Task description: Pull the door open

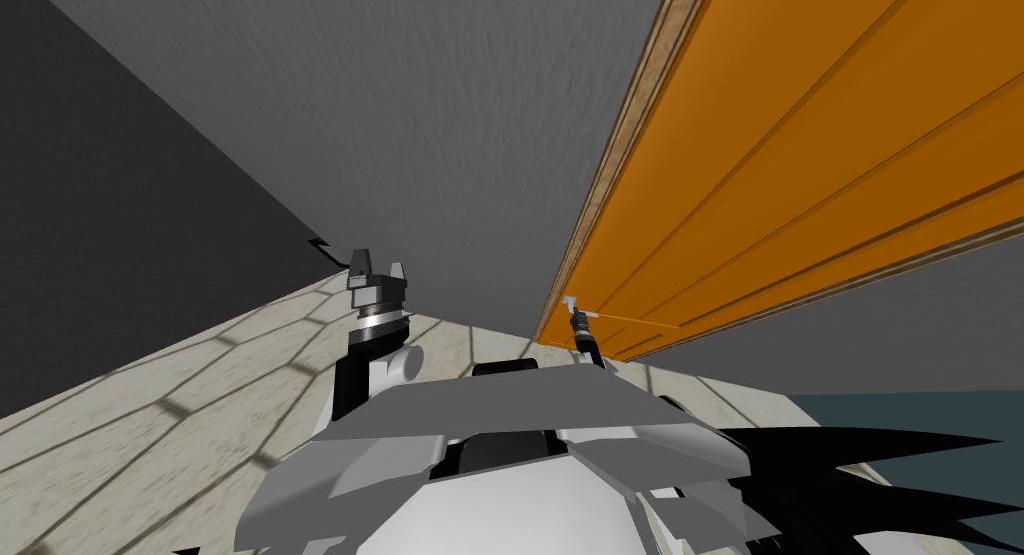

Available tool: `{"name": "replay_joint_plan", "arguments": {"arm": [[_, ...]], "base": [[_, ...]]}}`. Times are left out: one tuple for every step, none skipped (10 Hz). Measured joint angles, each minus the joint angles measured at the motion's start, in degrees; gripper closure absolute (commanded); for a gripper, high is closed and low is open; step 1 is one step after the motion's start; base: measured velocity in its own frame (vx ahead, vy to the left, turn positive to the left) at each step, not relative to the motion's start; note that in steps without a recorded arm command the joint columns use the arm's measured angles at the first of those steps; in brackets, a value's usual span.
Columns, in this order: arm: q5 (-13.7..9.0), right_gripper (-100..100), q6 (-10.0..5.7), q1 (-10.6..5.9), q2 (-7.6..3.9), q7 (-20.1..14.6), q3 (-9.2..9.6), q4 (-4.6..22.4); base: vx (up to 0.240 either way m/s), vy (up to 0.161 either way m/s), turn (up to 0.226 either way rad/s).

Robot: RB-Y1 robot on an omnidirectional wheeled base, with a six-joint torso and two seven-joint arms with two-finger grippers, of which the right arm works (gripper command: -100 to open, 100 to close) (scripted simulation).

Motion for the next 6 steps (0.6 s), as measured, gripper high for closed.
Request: {"name": "replay_joint_plan", "arguments": {"arm": [[0.0, 100, 0.08, 0.08, 0.05, 0.0, 0.04, 0.1], [0.0, 100, 0.12, 0.12, 0.09, 0.0, 0.07, 0.1], [0.0, 100, 0.12, 0.13, 0.1, 0.0, 0.07, 0.1], [0.1, 100, -0.05, 0.26, -0.29, -0.3, 0.25, -0.1], [0.2, 100, -0.35, 0.25, -0.66, -0.7, 0.55, 0.0], [0.4, 100, -0.59, 0.41, -0.94, -1.2, 1.01, -0.1]], "base": [[-0.009, 0.002, -0.001], [0.0, 0.0, 0.0], [-0.098, -0.006, 0.082], [-0.142, -0.019, 0.085], [-0.18, -0.051, 0.099], [-0.2, -0.039, 0.13]]}}
